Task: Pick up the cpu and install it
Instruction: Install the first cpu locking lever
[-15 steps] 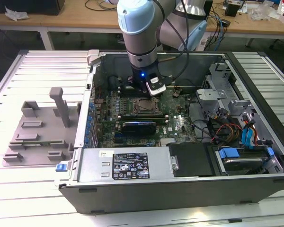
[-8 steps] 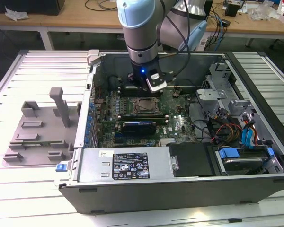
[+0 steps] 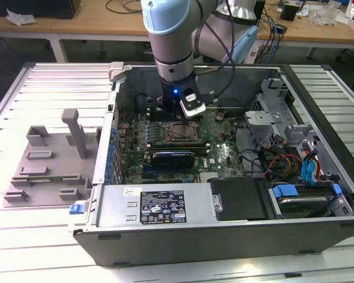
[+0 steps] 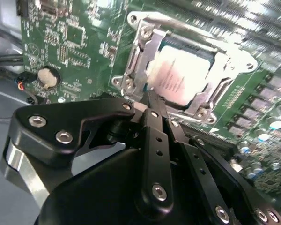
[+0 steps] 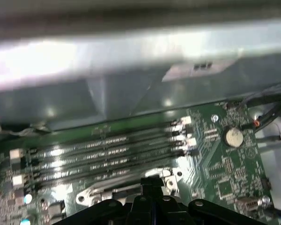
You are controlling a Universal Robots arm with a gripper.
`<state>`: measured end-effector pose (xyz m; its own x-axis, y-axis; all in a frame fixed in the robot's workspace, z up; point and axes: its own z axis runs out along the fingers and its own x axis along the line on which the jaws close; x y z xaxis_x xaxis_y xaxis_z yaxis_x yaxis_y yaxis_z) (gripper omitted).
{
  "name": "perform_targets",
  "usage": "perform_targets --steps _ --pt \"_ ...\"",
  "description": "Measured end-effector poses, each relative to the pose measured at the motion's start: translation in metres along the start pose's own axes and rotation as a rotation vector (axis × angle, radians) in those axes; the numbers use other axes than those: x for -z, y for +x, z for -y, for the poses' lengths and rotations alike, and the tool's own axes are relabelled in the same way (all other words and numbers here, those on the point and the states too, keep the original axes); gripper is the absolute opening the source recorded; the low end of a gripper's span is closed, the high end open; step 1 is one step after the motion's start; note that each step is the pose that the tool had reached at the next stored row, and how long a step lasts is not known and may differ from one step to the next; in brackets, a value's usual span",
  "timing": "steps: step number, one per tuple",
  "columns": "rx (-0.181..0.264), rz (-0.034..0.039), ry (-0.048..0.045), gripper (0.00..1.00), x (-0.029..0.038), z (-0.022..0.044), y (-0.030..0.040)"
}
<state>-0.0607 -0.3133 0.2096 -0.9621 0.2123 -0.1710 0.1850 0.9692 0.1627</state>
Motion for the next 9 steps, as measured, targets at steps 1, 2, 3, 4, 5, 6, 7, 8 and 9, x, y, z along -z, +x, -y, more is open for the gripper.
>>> perform_targets --steps 1,2,3,4,5,6,7,8,9 --pt "0.000 0.0000 -0.0001 0.11 0.0007 0.0041 0.0000" --pt "0.000 0.0001 0.0000 0.11 0.0018 0.0110 0.0000" --pt "0.000 0.0000 0.0000 0.11 0.0024 0.0145 -0.0002" --pt "0.000 0.0000 -0.0001 0.11 0.0028 0.0173 -0.0004" --pt "0.000 0.0002 -0.0001 0.11 0.0033 0.0209 -0.0009" --pt "0.000 0.0001 0.0011 0.11 0.0033 0.0211 -0.0009" --pt "0.000 -0.0006 0.0026 0.11 0.0033 0.0211 -0.0009" --pt "0.000 -0.0091 0.0086 0.11 0.0033 0.0211 -0.0010" --pt "0.000 -0.0259 0.0244 0.11 0.0032 0.0211 -0.0014"
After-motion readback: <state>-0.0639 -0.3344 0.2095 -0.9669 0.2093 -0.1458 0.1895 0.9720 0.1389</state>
